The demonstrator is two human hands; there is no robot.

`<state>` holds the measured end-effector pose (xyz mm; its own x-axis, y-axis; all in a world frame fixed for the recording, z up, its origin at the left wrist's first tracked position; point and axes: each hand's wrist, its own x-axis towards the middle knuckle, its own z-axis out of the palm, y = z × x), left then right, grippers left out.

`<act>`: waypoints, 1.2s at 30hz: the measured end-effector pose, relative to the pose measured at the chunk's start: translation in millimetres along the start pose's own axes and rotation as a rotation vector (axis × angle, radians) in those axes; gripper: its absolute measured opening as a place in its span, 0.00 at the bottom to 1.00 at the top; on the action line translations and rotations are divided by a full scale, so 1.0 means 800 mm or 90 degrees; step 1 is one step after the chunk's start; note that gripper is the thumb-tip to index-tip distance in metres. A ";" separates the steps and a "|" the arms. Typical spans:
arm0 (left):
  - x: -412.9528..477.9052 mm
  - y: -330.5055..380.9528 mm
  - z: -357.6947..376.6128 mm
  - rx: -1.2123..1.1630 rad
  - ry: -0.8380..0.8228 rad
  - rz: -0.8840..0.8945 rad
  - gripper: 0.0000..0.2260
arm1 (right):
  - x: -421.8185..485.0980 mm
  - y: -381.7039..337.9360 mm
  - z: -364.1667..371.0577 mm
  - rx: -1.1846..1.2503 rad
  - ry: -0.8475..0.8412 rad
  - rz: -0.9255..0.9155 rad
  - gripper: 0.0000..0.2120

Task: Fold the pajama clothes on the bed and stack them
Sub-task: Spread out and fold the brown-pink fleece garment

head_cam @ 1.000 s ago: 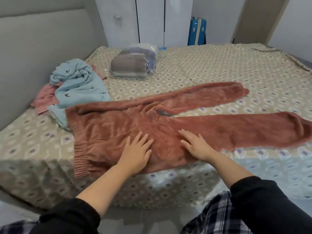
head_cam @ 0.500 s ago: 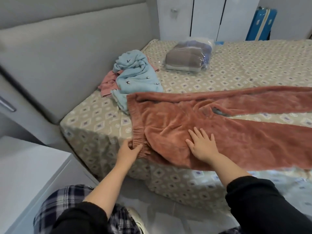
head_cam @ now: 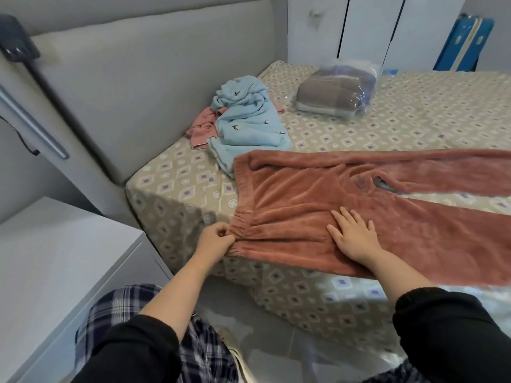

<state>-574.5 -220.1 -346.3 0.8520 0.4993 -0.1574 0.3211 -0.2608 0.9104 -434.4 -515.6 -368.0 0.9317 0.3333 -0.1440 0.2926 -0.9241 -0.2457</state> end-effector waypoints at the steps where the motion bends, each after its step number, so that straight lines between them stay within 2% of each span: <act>1: 0.001 -0.006 0.002 0.003 -0.008 -0.053 0.10 | 0.000 -0.001 -0.001 0.003 -0.002 0.000 0.28; 3: 0.001 -0.009 0.011 0.092 0.021 -0.144 0.10 | -0.002 -0.002 -0.004 0.004 -0.017 0.000 0.28; 4: 0.001 -0.007 0.015 0.147 0.075 -0.153 0.11 | -0.002 -0.002 -0.006 0.000 -0.027 0.000 0.28; 5: 0.000 0.001 0.020 0.171 0.133 -0.113 0.11 | -0.002 -0.002 -0.007 -0.004 -0.035 -0.001 0.28; 7: -0.001 0.022 0.035 0.200 0.193 0.095 0.13 | -0.003 -0.005 -0.008 -0.020 -0.045 0.000 0.29; 8: 0.001 0.035 0.045 0.247 0.181 0.219 0.16 | -0.004 -0.007 -0.008 -0.031 -0.048 -0.002 0.29; 10: 0.007 0.055 0.074 0.393 0.059 0.392 0.19 | -0.004 -0.008 -0.009 -0.054 -0.058 -0.018 0.29; 11: 0.010 0.061 0.091 0.469 -0.025 0.426 0.20 | -0.003 -0.006 -0.012 -0.068 -0.065 -0.034 0.28; 13: 0.024 0.063 0.118 0.589 -0.174 0.383 0.23 | 0.000 0.008 -0.020 -0.102 -0.073 -0.050 0.28; 14: 0.034 0.061 0.127 0.632 -0.214 0.345 0.24 | 0.001 0.019 -0.024 -0.118 -0.065 -0.029 0.28; 18: 0.070 0.054 0.140 0.717 -0.199 0.331 0.26 | 0.005 0.045 -0.033 -0.121 0.001 0.167 0.32; 20: 0.085 0.056 0.144 0.725 -0.189 0.340 0.26 | 0.012 0.039 -0.033 -0.120 0.062 0.137 0.30; 23: 0.110 0.063 0.154 0.730 -0.168 0.360 0.26 | 0.032 0.035 -0.042 -0.130 0.214 -0.007 0.25; 25: 0.129 0.070 0.162 0.733 -0.147 0.376 0.26 | 0.057 0.036 -0.055 -0.125 0.258 -0.063 0.23; 31: 0.213 0.107 0.178 0.769 0.006 0.449 0.26 | 0.161 0.050 -0.107 -0.080 0.238 0.001 0.22; 33: 0.245 0.118 0.179 0.781 0.026 0.450 0.28 | 0.196 0.061 -0.119 -0.110 0.184 0.028 0.25; 36: 0.285 0.127 0.182 0.811 0.003 0.437 0.33 | 0.240 0.075 -0.128 -0.123 0.083 0.073 0.33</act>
<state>-287.2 -252.8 -345.6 0.9859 -0.0229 0.1657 0.0020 -0.9889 -0.1485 -216.0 -526.0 -312.3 0.9775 0.2086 -0.0326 0.2070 -0.9773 -0.0453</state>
